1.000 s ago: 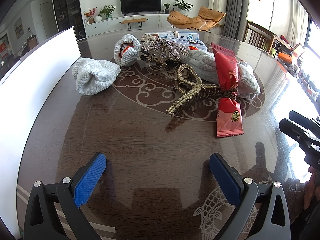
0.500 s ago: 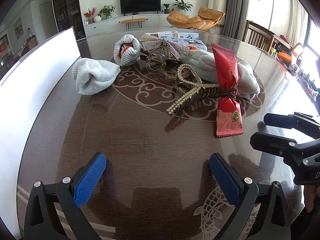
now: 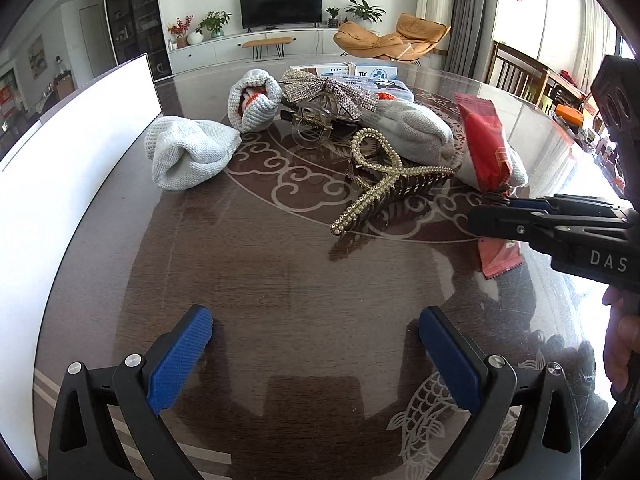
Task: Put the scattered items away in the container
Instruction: 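Reach the right tool to the red wrapped candy and close on it, then lift the red candy off the table with the right tool, then grasp the gold pearl hair clip with the left tool while the right tool holds the candy, then carry the pearl clip and red candy over the white cardboard box with both tools, then open the left tool to drop the pearl clip while the right tool drops the candy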
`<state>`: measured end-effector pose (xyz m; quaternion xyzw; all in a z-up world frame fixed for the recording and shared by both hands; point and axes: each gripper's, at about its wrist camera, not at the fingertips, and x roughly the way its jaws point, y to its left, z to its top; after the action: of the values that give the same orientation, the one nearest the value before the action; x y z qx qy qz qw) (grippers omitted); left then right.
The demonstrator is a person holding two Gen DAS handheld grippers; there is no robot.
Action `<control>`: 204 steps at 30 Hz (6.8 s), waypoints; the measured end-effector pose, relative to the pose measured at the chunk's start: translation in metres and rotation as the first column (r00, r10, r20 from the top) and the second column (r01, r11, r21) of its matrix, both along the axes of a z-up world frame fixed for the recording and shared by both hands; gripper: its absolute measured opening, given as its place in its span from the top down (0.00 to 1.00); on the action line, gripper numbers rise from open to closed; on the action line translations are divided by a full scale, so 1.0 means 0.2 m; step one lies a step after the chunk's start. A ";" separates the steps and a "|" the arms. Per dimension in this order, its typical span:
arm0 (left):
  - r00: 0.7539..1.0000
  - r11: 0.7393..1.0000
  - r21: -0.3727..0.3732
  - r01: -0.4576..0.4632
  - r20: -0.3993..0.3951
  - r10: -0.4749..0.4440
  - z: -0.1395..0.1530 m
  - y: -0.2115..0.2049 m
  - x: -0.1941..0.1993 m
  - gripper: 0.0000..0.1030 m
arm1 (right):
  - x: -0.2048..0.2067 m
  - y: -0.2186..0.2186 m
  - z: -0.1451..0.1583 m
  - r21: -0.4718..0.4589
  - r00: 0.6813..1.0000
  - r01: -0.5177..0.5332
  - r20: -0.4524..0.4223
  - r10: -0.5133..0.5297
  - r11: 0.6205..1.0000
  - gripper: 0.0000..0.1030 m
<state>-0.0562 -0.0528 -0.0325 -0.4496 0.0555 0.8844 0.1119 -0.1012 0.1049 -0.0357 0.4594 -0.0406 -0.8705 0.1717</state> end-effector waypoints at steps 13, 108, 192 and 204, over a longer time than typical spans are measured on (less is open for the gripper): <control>1.000 1.000 0.001 0.004 -0.001 -0.004 0.00 0.00 0.00 0.00 | 0.40 0.70 0.03 0.126 0.990 0.128 0.047 -0.135 0.984 0.64; 0.999 0.999 0.020 0.030 0.039 -0.030 0.12 0.51 -0.02 0.58 | 0.48 0.75 -0.02 0.028 0.969 0.234 -0.088 -0.231 0.972 0.76; 0.797 0.774 0.199 -0.601 0.228 0.560 0.29 -1.87 -0.53 0.21 | -0.96 -2.04 0.34 -0.105 0.929 -0.345 0.107 0.356 0.933 0.52; 0.933 0.909 0.244 -0.338 -0.041 0.357 0.71 -1.13 -0.09 0.10 | -0.27 -0.97 0.42 -0.170 0.982 -0.175 -0.101 0.159 0.970 0.52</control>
<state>-0.0749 -0.2783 0.1085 -0.3984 -0.1249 0.9087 0.0022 -0.1552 -0.0894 0.0492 0.4059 -0.0719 -0.8649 0.2863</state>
